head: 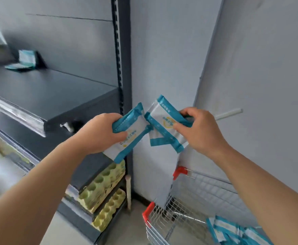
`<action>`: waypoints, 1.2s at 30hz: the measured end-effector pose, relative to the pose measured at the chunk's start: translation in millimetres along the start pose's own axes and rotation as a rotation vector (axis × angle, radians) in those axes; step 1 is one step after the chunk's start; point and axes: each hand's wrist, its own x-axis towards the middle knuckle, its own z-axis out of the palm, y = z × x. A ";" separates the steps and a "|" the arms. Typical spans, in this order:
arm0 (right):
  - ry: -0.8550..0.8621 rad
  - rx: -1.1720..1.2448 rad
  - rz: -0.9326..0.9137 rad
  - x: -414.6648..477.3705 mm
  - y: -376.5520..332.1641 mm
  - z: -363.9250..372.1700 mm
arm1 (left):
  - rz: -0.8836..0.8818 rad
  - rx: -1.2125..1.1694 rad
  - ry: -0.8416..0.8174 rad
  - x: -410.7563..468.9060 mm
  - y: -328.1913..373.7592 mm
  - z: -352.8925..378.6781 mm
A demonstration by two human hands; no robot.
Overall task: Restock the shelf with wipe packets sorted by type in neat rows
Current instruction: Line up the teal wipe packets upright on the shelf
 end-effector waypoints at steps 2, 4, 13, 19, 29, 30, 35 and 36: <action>-0.004 0.011 -0.052 16.9 -39.5 21.1 | -0.015 0.047 0.060 -9.6 -22.6 -39.3; -0.007 0.031 -0.105 35.1 -79.6 46.6 | -0.038 0.089 0.121 -17.8 -51.1 -77.6; -0.005 0.127 -0.238 104.7 -254.1 194.2 | -0.147 0.121 0.217 -35.3 -212.8 -236.6; -0.053 0.125 -0.221 154.5 -321.6 280.8 | -0.156 0.090 0.204 -13.5 -316.3 -303.2; -0.083 0.072 -0.186 275.4 -347.9 406.2 | -0.182 0.089 0.230 82.8 -454.2 -354.6; -0.081 0.056 -0.183 291.0 -349.4 416.3 | -0.184 0.096 0.233 95.7 -464.1 -359.6; -0.087 -0.004 -0.130 356.1 -350.9 464.0 | -0.177 0.134 0.243 153.0 -513.2 -376.2; -0.097 -0.009 -0.100 365.2 -349.7 472.6 | -0.175 0.134 0.235 163.8 -523.0 -377.8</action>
